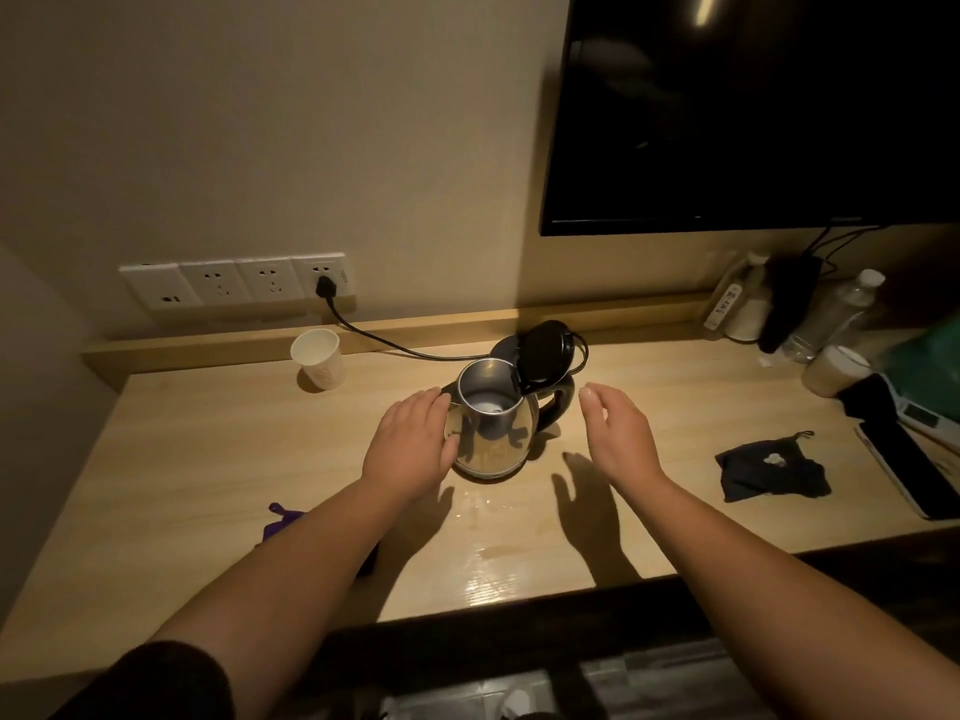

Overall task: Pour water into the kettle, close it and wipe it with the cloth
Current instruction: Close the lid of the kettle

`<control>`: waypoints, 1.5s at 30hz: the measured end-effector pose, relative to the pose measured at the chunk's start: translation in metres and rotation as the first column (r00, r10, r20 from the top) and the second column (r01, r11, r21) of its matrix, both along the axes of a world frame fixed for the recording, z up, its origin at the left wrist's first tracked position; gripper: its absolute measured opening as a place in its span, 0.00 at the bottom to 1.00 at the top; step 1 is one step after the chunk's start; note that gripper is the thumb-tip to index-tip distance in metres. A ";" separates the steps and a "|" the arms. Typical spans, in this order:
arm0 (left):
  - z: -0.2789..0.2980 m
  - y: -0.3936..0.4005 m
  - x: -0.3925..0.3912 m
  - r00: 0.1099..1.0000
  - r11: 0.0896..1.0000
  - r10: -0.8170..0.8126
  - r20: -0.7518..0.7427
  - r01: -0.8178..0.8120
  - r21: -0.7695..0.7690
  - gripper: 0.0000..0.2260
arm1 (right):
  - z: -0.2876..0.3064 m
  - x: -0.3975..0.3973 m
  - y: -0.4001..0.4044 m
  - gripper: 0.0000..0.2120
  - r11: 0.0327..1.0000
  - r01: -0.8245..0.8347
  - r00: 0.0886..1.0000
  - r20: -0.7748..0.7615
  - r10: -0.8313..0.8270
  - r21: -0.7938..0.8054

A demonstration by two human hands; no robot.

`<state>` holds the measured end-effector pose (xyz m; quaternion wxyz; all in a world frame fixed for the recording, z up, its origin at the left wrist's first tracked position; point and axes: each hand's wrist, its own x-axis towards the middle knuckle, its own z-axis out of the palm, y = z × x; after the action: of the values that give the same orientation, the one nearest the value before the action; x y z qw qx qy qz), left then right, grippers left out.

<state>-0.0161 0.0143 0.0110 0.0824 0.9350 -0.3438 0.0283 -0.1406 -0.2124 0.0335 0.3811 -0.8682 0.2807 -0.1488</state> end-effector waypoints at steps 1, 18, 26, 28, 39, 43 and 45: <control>0.001 -0.003 0.001 1.000 1.000 0.000 -0.003 0.000 -0.005 0.25 | 0.004 0.005 -0.002 0.16 0.998 0.019 0.999 0.028 -0.021 0.058; -0.011 -0.013 0.011 0.997 1.000 -0.027 -0.067 0.027 -0.008 0.32 | 0.028 0.073 0.027 0.21 0.974 -0.199 0.979 0.065 0.193 0.111; -0.017 -0.013 0.012 0.999 0.999 -0.027 -0.045 0.026 -0.025 0.33 | 0.007 0.086 0.036 0.19 0.814 -0.366 0.926 -0.265 0.269 -0.452; -0.019 -0.013 0.012 0.998 0.999 -0.027 -0.050 0.025 -0.037 0.33 | 0.006 0.086 0.035 0.20 0.801 -0.373 0.924 -0.262 0.277 -0.468; -0.025 -0.011 0.014 0.998 0.999 -0.040 -0.054 0.039 -0.014 0.34 | 0.004 0.095 0.048 0.15 0.739 -0.433 0.901 -0.272 0.338 -0.516; -0.026 -0.011 0.015 0.997 0.999 -0.035 -0.068 0.035 -0.007 0.34 | -0.001 0.095 0.047 0.14 0.723 -0.428 0.904 -0.272 0.330 -0.543; -0.027 -0.010 0.015 0.997 0.999 -0.037 -0.073 0.036 -0.007 0.34 | -0.003 0.094 0.046 0.14 0.717 -0.426 0.905 -0.262 0.336 -0.552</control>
<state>-0.0011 0.0044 -0.0155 0.0980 0.9287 -0.3576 -0.0064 -0.0463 -0.1662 0.0306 0.0891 -0.9905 0.0608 -0.0853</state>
